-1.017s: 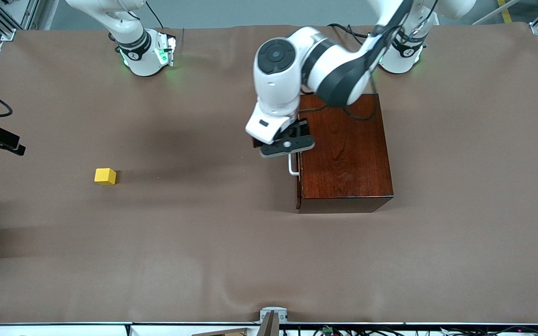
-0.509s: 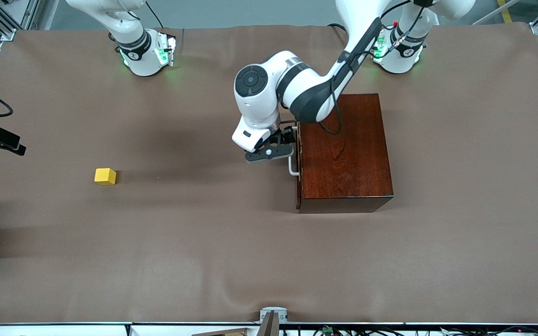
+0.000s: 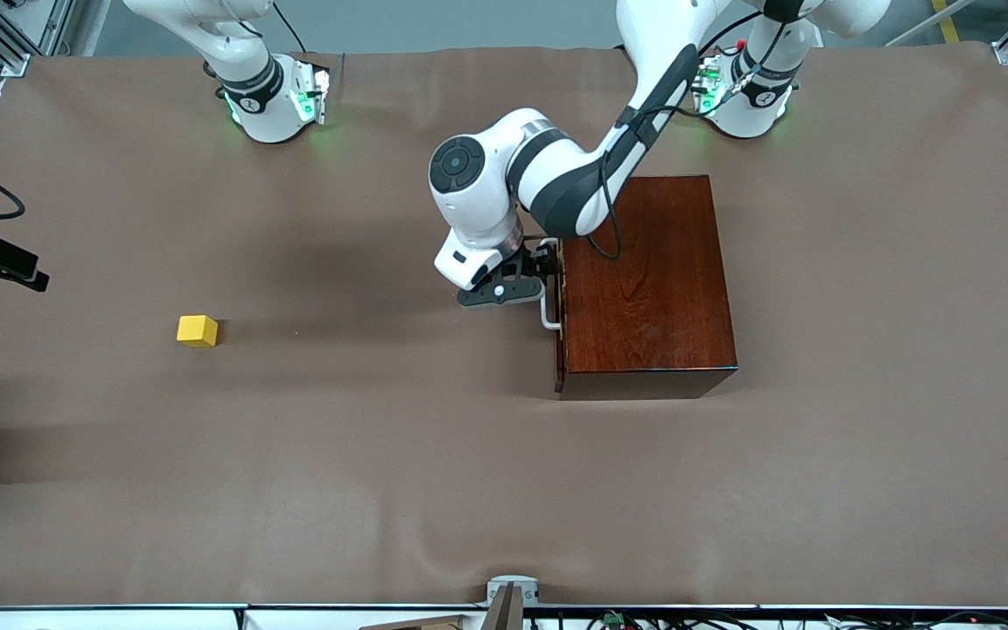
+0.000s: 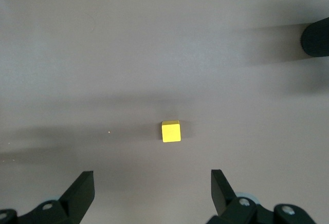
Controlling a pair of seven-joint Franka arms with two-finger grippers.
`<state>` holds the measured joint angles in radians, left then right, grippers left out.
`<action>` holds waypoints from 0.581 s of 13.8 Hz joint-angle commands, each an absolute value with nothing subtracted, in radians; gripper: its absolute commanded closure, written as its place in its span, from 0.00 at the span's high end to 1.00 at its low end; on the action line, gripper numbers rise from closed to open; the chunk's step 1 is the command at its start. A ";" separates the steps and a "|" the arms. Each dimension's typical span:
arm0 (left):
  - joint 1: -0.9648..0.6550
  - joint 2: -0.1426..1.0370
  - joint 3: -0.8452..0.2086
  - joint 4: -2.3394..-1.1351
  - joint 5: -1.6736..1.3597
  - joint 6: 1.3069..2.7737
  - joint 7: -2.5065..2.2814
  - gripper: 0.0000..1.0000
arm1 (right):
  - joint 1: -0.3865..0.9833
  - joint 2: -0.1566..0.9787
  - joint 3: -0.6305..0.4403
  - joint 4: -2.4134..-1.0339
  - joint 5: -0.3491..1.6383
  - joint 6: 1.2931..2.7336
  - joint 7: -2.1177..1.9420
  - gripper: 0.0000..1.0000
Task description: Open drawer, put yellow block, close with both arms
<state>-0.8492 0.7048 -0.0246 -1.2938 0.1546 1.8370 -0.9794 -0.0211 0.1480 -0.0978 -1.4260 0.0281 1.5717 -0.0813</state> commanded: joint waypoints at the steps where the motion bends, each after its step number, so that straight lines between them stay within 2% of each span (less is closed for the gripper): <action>1: -0.859 0.736 -0.017 -1.266 0.178 1.799 -0.951 1.00 | -0.023 0.138 -0.097 -1.427 0.046 1.566 -0.071 1.00; 8: -0.873 0.772 -0.015 -1.261 0.176 1.865 -0.965 1.00 | -0.021 0.138 -0.097 -1.427 0.046 1.568 -0.071 1.00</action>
<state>-0.8573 0.7552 -0.0247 -1.2901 0.1555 1.8451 -0.9639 -0.0211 0.1480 -0.0977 -1.4260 0.0283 1.5717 -0.0813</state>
